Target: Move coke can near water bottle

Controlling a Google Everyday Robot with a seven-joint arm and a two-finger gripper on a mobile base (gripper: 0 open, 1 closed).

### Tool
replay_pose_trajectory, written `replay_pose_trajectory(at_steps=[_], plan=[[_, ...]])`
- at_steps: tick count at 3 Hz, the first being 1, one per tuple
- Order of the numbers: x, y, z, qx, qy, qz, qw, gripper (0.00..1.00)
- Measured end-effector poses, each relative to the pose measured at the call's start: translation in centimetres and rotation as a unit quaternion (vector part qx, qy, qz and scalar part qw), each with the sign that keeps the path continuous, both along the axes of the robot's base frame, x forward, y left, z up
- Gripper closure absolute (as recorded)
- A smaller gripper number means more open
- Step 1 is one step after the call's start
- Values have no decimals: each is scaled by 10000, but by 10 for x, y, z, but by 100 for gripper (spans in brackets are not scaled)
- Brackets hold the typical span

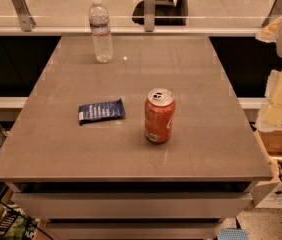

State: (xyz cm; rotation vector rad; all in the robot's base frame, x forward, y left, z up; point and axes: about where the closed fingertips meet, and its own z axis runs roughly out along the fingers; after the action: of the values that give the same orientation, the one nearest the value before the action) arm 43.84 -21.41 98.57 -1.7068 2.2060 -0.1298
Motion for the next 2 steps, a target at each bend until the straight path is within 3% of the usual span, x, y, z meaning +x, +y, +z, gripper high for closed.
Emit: replay_pose_trajectory(at_steps=[1, 2], plan=[[0, 0, 0, 0, -1, 0, 10000, 0], [-2, -5, 6, 259, -65, -94, 9996, 0]])
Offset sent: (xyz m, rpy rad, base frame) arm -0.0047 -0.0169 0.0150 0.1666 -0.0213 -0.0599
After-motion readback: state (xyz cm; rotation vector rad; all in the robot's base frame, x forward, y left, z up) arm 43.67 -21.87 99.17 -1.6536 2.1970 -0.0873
